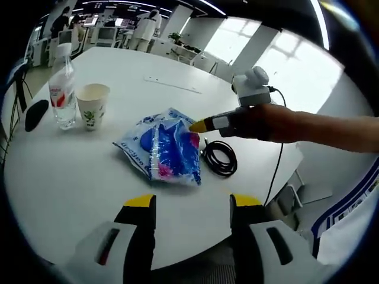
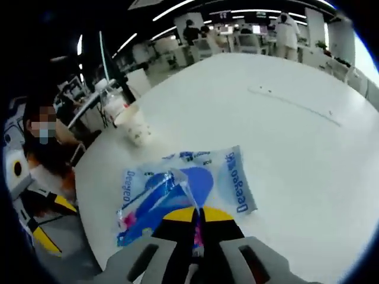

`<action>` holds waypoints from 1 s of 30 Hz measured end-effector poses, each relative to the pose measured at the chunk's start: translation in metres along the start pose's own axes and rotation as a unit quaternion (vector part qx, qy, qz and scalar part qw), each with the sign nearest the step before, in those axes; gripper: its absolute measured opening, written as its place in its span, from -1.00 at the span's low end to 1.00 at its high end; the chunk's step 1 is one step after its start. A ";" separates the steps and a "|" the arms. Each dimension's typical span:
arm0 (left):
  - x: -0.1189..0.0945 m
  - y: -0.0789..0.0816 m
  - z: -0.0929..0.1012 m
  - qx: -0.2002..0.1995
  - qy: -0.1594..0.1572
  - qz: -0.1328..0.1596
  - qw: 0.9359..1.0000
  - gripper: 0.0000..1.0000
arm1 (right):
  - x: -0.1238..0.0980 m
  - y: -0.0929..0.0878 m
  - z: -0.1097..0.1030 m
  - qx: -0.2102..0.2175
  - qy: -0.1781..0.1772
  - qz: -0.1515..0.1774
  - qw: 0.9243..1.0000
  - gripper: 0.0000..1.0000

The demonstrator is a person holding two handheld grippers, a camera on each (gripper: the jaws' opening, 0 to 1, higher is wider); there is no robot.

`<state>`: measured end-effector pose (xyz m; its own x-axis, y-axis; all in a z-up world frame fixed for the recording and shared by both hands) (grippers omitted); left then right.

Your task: Arrange the tabletop items into an orderly group along one side of the table until the central work area is clear of visible clutter.

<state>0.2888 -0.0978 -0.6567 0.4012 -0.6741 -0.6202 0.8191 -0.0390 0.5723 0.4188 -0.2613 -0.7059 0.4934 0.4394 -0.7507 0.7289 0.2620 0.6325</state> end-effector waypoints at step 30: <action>0.004 -0.002 0.003 -0.004 -0.006 -0.004 1.000 -0.03 | -0.050 -0.066 -0.009 0.106 -0.060 -0.005 0.992 -1.00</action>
Point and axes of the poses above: the point that each gripper's makers call its tool centre point, and the gripper's own axes: x roughly forward along the fingers, z roughly to its right, y roughly out of its top, the point moved 3 cm from there along -x, roughly backward along the fingers, and after that the axes turned 7 degrees about -x, right-handed, at the moved point
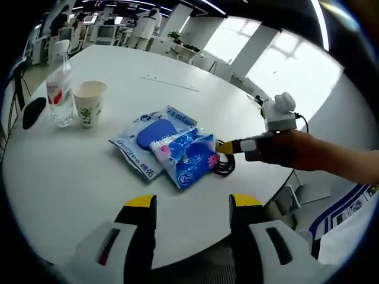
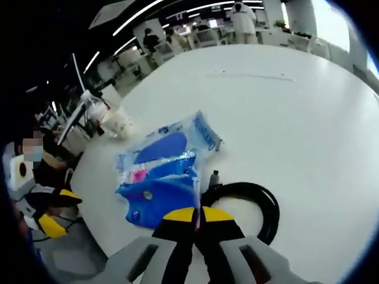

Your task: Arrange the tabletop items into an orderly group along one side of the table until the central work area is clear of visible clutter.

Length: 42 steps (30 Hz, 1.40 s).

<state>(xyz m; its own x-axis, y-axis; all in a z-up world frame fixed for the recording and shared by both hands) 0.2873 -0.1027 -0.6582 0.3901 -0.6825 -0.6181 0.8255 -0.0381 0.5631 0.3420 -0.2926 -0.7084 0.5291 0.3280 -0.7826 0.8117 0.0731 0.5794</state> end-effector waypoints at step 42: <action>-0.010 -0.004 -0.009 -0.021 0.014 0.010 1.000 -0.08 | 0.008 -0.027 -0.026 0.025 -0.021 0.030 0.999 -0.67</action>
Point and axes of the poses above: the point that each gripper's makers call its tool centre point, and the gripper's own axes: x roughly forward along the fingers, z roughly to its right, y roughly out of its top, the point moved 3 cm from there along -x, roughly backward along the fingers, and after that the axes turned 7 degrees about -x, right-handed, at the moved point
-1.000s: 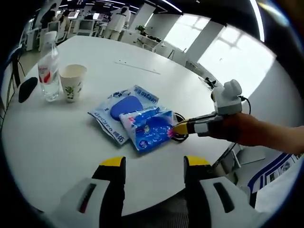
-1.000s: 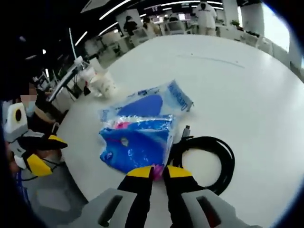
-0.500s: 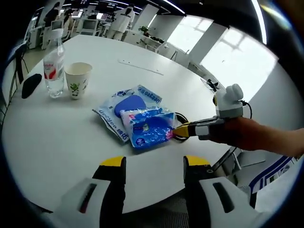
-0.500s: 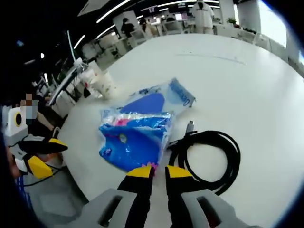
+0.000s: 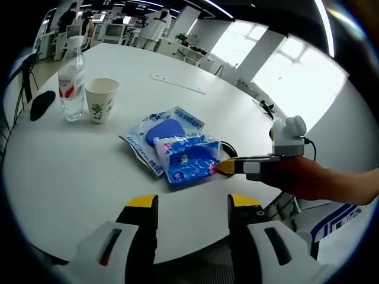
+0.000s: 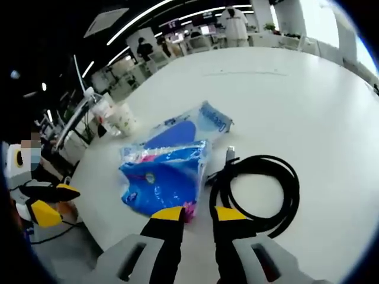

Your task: Arrange the tabletop items into an orderly group along one side of the table until the central work area is clear of visible clutter.

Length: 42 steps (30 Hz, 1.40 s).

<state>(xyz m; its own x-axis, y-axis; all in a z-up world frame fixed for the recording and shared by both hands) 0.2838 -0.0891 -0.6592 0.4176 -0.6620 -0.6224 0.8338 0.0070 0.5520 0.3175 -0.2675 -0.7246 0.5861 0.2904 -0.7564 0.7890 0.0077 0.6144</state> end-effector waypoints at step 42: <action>0.003 -0.013 0.007 0.008 0.004 -0.010 1.000 -0.06 | -0.035 0.070 0.113 0.095 -0.087 0.094 0.987 -1.00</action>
Point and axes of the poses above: the point that each gripper's makers call its tool centre point, and the gripper's own axes: x roughly forward along the fingers, z roughly to its right, y roughly out of its top, the point moved 3 cm from there along -x, roughly backward along the fingers, and after that the axes turned 7 degrees about -x, right-handed, at the moved point
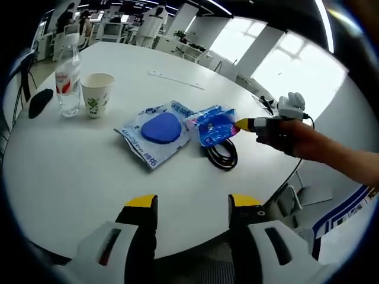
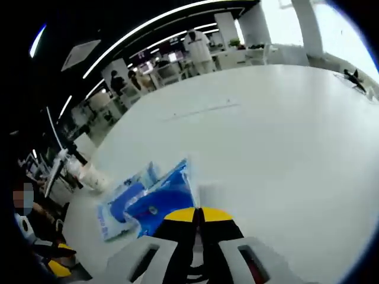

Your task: Arrange the tabletop items into an orderly group along one side of the table until the central work area is clear of visible clutter.

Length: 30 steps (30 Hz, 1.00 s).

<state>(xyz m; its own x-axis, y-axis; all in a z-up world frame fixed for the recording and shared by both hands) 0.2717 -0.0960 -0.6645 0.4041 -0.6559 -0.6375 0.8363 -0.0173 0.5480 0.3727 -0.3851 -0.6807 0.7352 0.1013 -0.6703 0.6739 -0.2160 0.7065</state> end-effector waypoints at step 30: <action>-0.003 -0.003 -0.016 -0.029 0.024 0.005 0.999 -0.10 | 0.018 0.007 0.068 0.047 -0.095 -0.022 0.994 -1.00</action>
<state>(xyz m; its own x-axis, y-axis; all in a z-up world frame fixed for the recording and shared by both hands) 0.2740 -0.0821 -0.6726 0.4282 -0.6192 -0.6582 0.8521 0.0341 0.5223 0.3855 -0.4504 -0.7035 0.6725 -0.0699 -0.7368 0.6887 -0.3055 0.6575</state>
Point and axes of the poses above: the point that each gripper's makers call its tool centre point, and the gripper's own axes: x roughly forward along the fingers, z roughly to its right, y roughly out of its top, the point moved 3 cm from there along -x, roughly backward along the fingers, and after that the axes turned 7 degrees about -x, right-handed, at the moved point
